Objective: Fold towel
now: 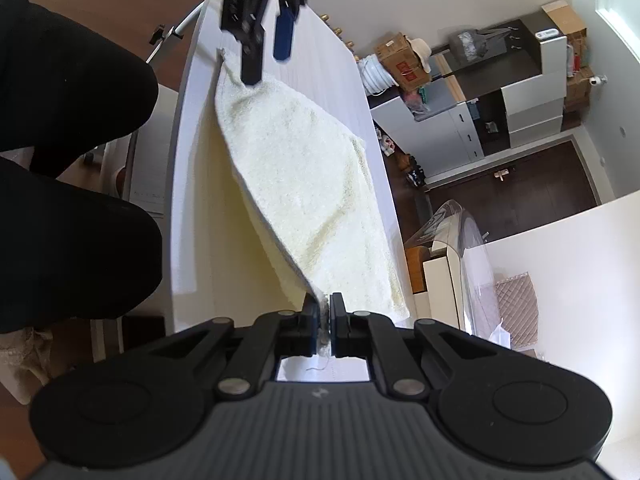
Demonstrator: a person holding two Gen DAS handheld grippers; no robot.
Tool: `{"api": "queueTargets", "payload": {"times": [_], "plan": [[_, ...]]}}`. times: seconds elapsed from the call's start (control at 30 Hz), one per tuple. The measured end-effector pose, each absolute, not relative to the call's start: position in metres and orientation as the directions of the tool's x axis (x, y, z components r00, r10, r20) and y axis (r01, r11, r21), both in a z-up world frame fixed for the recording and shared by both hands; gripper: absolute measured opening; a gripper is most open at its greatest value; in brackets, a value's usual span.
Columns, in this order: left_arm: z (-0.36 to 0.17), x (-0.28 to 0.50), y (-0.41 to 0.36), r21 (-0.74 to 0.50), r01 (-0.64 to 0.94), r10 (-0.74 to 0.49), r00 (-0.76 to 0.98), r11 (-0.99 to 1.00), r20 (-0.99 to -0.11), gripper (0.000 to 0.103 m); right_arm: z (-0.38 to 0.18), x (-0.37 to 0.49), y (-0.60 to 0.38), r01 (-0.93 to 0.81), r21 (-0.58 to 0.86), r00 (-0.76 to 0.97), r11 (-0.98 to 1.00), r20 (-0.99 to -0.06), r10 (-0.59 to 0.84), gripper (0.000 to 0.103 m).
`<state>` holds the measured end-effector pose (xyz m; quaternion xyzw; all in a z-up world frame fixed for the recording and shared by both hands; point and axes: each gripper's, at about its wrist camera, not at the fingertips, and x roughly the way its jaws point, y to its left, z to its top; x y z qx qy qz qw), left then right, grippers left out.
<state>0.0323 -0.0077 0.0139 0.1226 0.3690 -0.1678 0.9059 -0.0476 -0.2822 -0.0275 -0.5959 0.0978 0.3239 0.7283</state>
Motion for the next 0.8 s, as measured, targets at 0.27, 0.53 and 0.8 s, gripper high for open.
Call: {"api": "queueTargets", "payload": {"times": [0.27, 0.53, 0.8], "plan": [[0.007, 0.013, 0.002, 0.099, 0.310, -0.161, 0.710, 0.945, -0.686, 0.068, -0.023, -0.041, -0.278, -0.571, -0.821, 0.775, 0.016, -0.532, 0.342, 0.007], [0.007, 0.016, 0.006, 0.117, 0.311, -0.147, 0.704, 0.943, -0.695, 0.068, -0.022, -0.038, -0.275, -0.570, -0.822, 0.775, -0.006, -0.540, 0.327, 0.007], [0.008, 0.011, 0.004, 0.153, 0.317, -0.114, 0.685, 0.936, -0.719, 0.068, -0.010, -0.019, -0.266, -0.529, -0.841, 0.774, -0.110, -0.532, 0.343, 0.007]]}}
